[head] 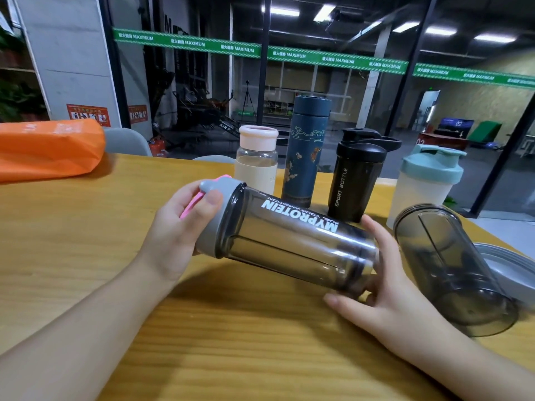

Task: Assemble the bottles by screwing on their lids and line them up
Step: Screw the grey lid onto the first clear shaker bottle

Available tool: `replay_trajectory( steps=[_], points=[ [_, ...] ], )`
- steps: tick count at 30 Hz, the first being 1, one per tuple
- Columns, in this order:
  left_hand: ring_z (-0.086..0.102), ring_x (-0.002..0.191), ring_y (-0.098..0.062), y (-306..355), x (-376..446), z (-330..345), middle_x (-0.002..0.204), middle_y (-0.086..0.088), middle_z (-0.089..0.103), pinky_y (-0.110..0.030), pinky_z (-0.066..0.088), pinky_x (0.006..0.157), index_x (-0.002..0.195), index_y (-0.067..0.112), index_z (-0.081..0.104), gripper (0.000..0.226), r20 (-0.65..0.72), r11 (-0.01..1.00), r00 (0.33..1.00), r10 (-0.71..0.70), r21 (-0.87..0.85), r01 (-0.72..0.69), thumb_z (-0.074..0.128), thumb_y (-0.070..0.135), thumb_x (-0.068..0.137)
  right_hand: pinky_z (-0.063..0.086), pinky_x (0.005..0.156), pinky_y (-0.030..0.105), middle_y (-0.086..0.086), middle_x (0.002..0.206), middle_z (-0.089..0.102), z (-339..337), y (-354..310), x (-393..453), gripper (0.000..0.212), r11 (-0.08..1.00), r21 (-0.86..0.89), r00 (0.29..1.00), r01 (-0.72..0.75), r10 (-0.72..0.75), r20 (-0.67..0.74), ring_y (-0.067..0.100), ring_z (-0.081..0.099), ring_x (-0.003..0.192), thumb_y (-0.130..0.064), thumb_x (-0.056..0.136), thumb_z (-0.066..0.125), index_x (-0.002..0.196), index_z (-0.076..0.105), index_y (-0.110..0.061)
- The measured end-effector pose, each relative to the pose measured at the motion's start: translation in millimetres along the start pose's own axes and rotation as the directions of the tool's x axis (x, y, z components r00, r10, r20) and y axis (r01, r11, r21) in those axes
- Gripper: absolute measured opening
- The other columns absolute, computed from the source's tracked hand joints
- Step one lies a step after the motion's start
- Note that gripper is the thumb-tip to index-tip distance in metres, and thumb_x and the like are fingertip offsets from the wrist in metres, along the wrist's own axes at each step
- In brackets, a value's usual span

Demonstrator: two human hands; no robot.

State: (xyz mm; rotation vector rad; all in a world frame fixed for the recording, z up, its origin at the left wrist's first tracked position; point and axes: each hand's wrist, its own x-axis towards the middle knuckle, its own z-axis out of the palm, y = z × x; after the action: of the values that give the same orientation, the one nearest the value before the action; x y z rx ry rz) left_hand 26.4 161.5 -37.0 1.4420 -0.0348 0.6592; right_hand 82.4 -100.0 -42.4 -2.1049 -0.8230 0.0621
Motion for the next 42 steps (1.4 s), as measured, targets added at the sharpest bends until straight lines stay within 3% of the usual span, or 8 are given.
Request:
replay_trajectory(
  steps=[4,9,16,23,29,36,39,42],
  points=[
    [0.066,0.079,-0.018,-1.6,-1.2,-1.4,0.101,-0.007,0.070,-0.026,0.051,0.051,0.117,0.023,0.065,0.065,0.009,0.996,0.997,-0.078,0.044,0.077,0.064,0.059,0.063,0.052,0.075,0.015,-0.020,0.133,0.041,-2.5,-0.8,1.5,0.102,0.996,-0.036,0.995,0.088,-0.089,-0.034,0.000,0.062,0.093,-0.036,0.065,0.080,0.113,0.001,-0.079],
    [0.067,0.075,-0.021,0.1,-1.3,-2.4,0.093,-0.008,0.071,-0.033,0.055,0.055,0.105,0.025,0.070,0.056,0.012,0.993,0.995,-0.103,0.066,0.102,0.061,0.061,0.063,0.056,0.069,0.028,-0.030,0.121,0.047,-5.1,-6.0,-0.2,0.085,0.996,-0.028,0.996,0.086,-0.086,-0.024,0.010,0.065,0.073,-0.062,0.045,0.070,0.113,0.020,-0.073],
    [0.067,0.076,-0.022,3.4,-3.1,-1.4,0.091,-0.009,0.072,-0.032,0.054,0.054,0.102,0.024,0.072,0.054,0.043,0.994,0.993,-0.106,0.033,0.104,0.062,0.062,0.064,0.045,0.051,0.014,-0.021,0.102,0.056,-8.0,-7.0,-3.4,0.092,0.987,-0.147,0.995,0.067,-0.076,-0.058,0.005,0.056,0.062,-0.096,0.034,0.049,0.114,0.020,-0.062],
    [0.067,0.088,-0.023,5.4,-5.0,0.7,0.105,-0.014,0.071,-0.028,0.055,0.062,0.108,0.024,0.070,0.057,0.069,0.999,0.997,-0.025,0.031,0.023,0.070,0.060,0.063,0.046,0.073,0.023,-0.034,0.095,0.063,-7.0,-5.9,-1.8,0.062,0.993,0.112,0.999,-0.050,0.048,0.018,-0.006,0.062,0.087,-0.077,0.052,0.043,0.107,0.045,-0.048],
    [0.066,0.092,-0.019,4.8,-3.6,1.4,0.109,-0.007,0.070,-0.020,0.052,0.066,0.114,0.023,0.068,0.078,0.075,0.999,0.996,0.040,0.009,-0.041,0.076,0.070,0.053,0.039,0.050,0.005,-0.029,0.057,0.061,-7.3,-7.1,-0.3,0.061,0.985,0.168,0.999,-0.047,0.049,-0.009,-0.012,0.055,0.051,-0.072,0.059,0.038,0.098,0.059,-0.030],
    [0.066,0.082,-0.014,6.2,-4.1,4.9,0.104,-0.005,0.070,-0.019,0.050,0.054,0.119,0.019,0.064,0.077,0.056,1.000,0.998,0.008,0.006,-0.008,0.077,0.061,0.055,0.040,0.057,0.020,0.000,0.063,0.062,-5.8,-0.8,-0.4,0.082,0.984,0.161,0.996,-0.081,0.084,-0.011,0.005,0.054,0.052,-0.089,0.049,0.039,0.112,0.046,-0.037],
    [0.065,0.068,-0.013,7.1,-4.2,6.0,0.091,-0.001,0.071,-0.023,0.047,0.045,0.108,0.025,0.069,0.056,0.033,0.999,0.998,-0.047,0.000,0.047,0.063,0.056,0.061,0.043,0.056,0.011,-0.013,0.088,0.064,-5.3,-0.3,-0.2,0.098,0.992,0.128,0.999,-0.009,0.014,-0.045,0.005,0.061,0.061,-0.083,0.048,0.050,0.133,0.029,-0.039],
    [0.066,0.065,-0.013,6.8,-5.0,5.6,0.080,0.001,0.072,-0.029,0.051,0.048,0.088,0.033,0.074,0.042,0.050,0.992,0.991,-0.125,0.028,0.124,0.059,0.061,0.060,0.046,0.068,0.008,-0.024,0.111,0.056,-4.2,-1.8,-1.5,0.101,0.993,0.096,0.996,0.069,-0.063,-0.060,0.000,0.064,0.086,-0.079,0.044,0.063,0.131,0.018,-0.056]
  ],
)
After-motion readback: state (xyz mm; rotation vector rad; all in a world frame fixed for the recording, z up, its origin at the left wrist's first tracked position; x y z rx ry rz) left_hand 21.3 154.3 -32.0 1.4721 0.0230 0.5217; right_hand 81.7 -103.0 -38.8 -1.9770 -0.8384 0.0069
